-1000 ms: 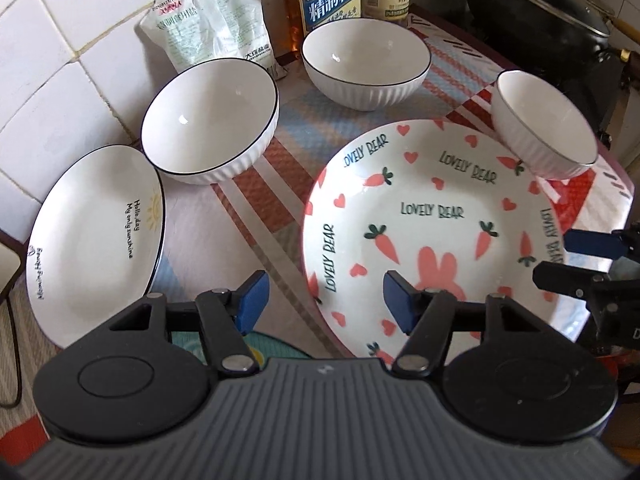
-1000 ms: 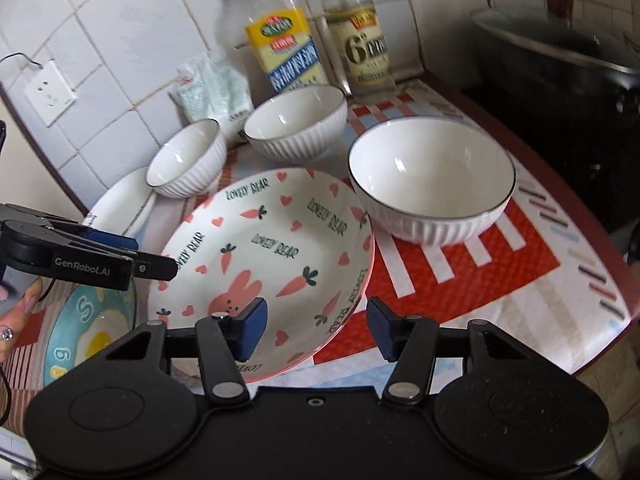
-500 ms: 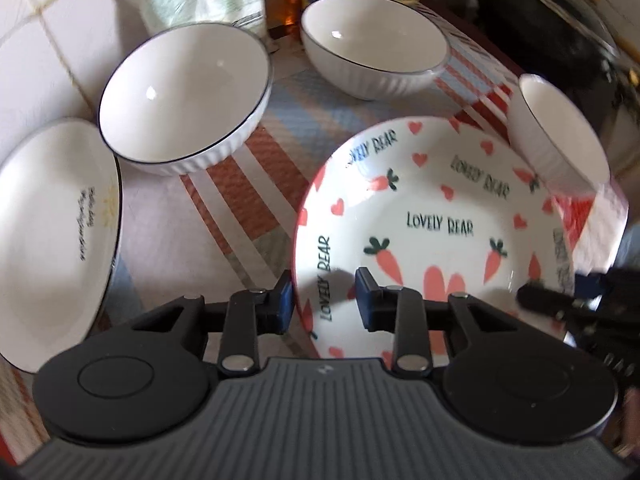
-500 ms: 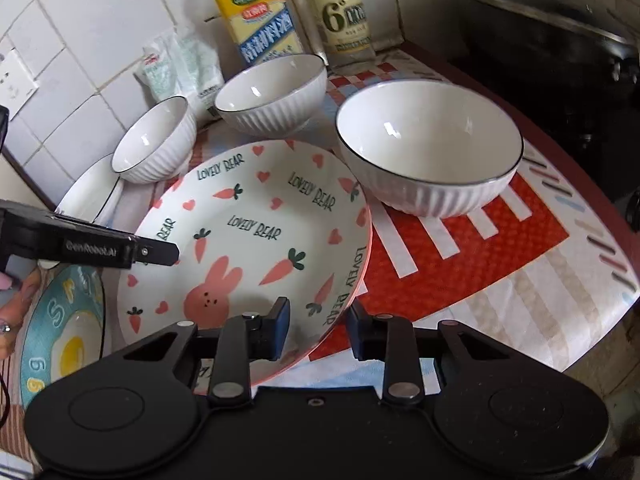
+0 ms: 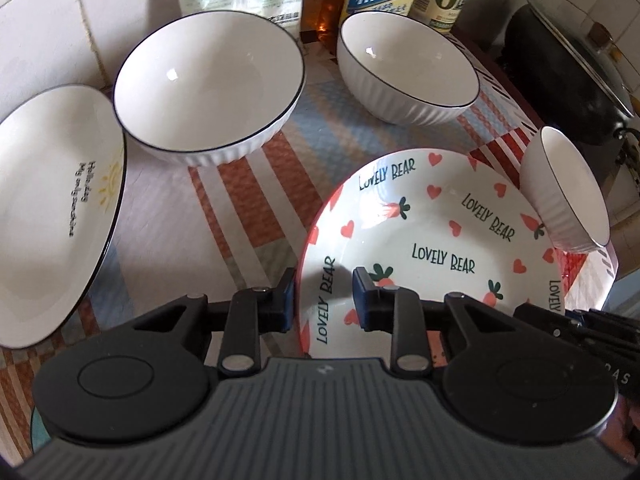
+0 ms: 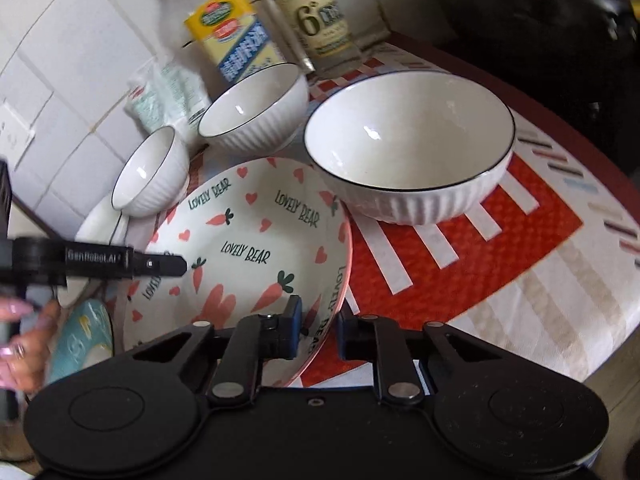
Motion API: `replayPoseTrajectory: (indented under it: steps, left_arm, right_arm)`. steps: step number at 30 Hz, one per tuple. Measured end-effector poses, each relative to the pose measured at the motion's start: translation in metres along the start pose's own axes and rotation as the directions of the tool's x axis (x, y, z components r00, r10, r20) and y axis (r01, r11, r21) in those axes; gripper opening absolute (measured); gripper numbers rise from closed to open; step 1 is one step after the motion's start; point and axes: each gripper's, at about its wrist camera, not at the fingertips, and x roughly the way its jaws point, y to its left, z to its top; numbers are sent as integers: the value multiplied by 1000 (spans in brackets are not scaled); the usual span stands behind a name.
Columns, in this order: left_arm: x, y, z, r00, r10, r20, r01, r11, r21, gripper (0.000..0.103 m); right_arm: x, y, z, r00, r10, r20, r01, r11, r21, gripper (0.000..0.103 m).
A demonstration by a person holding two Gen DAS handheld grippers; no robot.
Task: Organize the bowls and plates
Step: 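Lift the pink bunny plate and carry it toward the blue plate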
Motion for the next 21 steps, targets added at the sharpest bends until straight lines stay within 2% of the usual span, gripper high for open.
replayPoseTrajectory:
  steps: [3, 8, 12, 21]
  left_arm:
    - [-1, 1, 1, 1000, 11, -20, -12, 999, -32, 27]
    - [-5, -3, -6, 999, 30, -12, -30, 1000, 8, 27]
    - [-10, -4, -12, 1000, 18, -23, -17, 1000, 20, 25]
    - [-29, -14, -24, 999, 39, 21, -41, 998, 56, 25]
  right_arm:
    - [-1, -2, 2, 999, 21, -26, -21, 1000, 5, 19]
    - [-4, -1, 2, 998, 37, -54, -36, 999, 7, 19]
    - [-4, -13, 1, 994, 68, -88, -55, 989, 136, 16]
    - [-18, -13, 3, 993, 98, -68, -87, 985, 146, 16]
